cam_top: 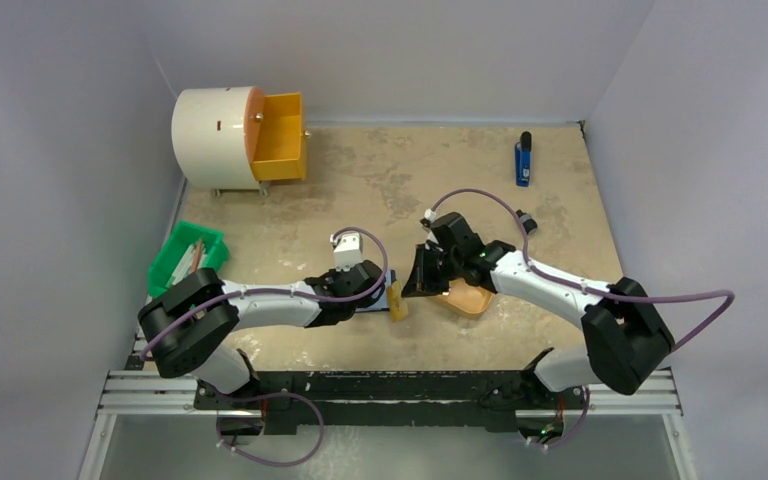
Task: Put the credit cards into the card holder
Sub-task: Turn over the card slot in the card holder.
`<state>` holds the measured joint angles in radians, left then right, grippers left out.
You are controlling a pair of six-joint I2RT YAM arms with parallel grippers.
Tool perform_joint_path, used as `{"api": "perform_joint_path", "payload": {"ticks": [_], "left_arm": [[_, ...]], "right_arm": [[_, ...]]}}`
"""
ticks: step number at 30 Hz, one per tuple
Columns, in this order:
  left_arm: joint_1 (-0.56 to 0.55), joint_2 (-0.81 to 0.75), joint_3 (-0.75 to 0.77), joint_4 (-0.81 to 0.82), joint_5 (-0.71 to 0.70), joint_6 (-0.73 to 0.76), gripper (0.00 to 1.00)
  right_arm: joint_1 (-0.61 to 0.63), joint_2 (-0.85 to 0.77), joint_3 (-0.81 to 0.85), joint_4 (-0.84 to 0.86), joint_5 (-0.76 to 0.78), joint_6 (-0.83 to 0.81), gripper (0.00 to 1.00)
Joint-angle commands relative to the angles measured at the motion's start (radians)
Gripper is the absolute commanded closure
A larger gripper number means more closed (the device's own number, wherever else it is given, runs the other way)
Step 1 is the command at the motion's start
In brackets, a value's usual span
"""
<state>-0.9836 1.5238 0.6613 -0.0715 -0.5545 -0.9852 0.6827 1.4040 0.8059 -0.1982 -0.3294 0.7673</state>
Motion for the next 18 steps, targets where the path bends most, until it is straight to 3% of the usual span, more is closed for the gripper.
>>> {"api": "perform_joint_path", "payload": {"ticks": [1, 18], "left_arm": [[0.000, -0.013, -0.026, -0.055, -0.015, -0.006, 1.00], [0.001, -0.022, -0.027, -0.053, -0.012, -0.012, 1.00]], "right_arm": [[0.005, -0.012, 0.033, -0.028, 0.028, 0.008, 1.00], [0.006, 0.052, 0.047, 0.046, -0.002, -0.005, 1.00]]}}
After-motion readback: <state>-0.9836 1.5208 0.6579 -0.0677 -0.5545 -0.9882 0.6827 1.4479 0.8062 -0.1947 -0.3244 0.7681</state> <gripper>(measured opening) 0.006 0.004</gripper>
